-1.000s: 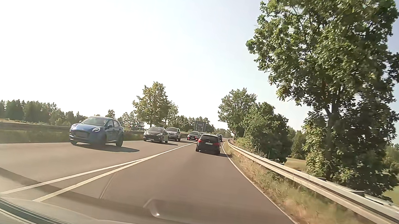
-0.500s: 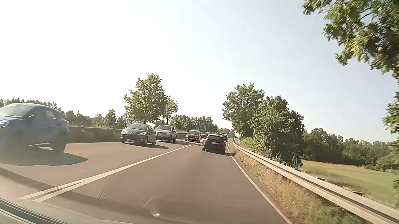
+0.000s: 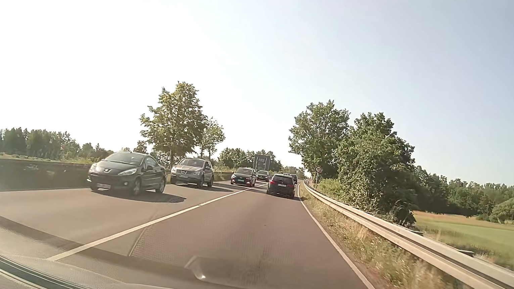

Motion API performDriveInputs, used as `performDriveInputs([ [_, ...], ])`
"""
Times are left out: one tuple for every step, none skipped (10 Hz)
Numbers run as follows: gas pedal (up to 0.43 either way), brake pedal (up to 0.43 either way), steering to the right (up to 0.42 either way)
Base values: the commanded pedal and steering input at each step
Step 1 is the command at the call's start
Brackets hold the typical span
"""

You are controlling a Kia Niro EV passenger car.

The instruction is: Follow the waypoints while adhering to traffic rules and regulations

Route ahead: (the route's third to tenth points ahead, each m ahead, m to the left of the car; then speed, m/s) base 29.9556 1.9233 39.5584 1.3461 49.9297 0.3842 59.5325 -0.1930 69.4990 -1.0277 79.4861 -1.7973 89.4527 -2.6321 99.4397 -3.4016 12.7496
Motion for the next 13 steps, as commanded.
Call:
performDriveInputs([
  [0.150, 0.018, 0.002],
  [0.150, 0.018, 0.003],
  [0.157, 0.018, 0.003],
  [0.169, 0.018, 0.002],
  [0.177, 0.018, 0.002],
  [0.177, 0.018, 0.003],
  [0.177, 0.018, 0.003],
  [0.189, 0.018, 0.002],
  [0.189, 0.012, 0.003],
  [0.197, 0.018, 0.003],
  [0.209, 0.018, 0.004],
  [0.209, 0.018, 0.005],
  [0.209, 0.018, 0.006],
])
